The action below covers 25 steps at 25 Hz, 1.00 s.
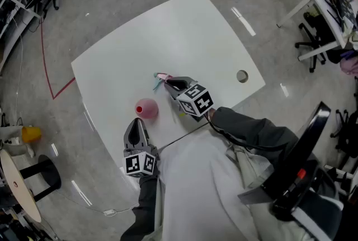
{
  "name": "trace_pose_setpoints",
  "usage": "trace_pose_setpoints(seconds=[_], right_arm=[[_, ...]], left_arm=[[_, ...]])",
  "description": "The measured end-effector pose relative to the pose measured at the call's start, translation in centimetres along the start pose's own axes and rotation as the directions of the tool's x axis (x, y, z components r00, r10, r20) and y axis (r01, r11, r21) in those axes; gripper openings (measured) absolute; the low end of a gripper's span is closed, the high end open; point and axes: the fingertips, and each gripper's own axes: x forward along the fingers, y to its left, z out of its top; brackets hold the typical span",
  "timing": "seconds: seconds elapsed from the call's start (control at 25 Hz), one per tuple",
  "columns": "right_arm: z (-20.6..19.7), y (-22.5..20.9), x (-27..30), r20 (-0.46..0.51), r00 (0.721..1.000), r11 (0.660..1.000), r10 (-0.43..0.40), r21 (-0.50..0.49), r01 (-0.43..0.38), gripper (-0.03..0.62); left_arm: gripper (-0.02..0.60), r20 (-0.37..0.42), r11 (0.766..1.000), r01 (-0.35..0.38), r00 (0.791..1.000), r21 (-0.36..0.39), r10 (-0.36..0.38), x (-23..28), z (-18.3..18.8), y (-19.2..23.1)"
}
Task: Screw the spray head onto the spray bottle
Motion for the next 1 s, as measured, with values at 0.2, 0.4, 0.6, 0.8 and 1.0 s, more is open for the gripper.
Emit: trace_pose_setpoints(seconds=[0.2, 0.4, 0.6, 0.8, 1.0], right_arm=[[-1.4, -0.1, 1.7, -0.170, 0.985, 0.999, 0.025, 0.039, -0.019, 0.212], [-3.3, -1.3, 2.4, -0.391, 0.919, 0.985, -0.050, -0.169, -0.019, 0.239], [-2.6, -2.2, 3.4, -0.486, 0.861, 0.950, -0.152, -0.314, -0.009, 0.239], [-3.1, -2.2, 3.7, -0.531, 0.801, 0.883, -0.277, -0.469, -0.005, 0.239], [-3.3, -3.3, 4.0, -0.506, 0.798, 0.874, -0.328, -0.484, 0.052, 0.239]], left_arm=[[0.006, -0.002, 1.000, -0.009, 1.000, 0.002, 0.009, -0.4, -0.6, 1.2], [0.008, -0.006, 0.999, 0.015, 1.000, 0.029, -0.015, -0.1, -0.5, 1.3], [0.070, -0.050, 0.989, 0.065, 0.997, 0.136, -0.059, 0.4, -0.9, 0.5], [0.135, -0.063, 0.975, 0.099, 0.994, 0.199, -0.088, 0.4, -0.9, 0.7], [0.140, -0.062, 0.969, 0.149, 0.988, 0.199, -0.139, 1.0, -1.1, 0.1]])
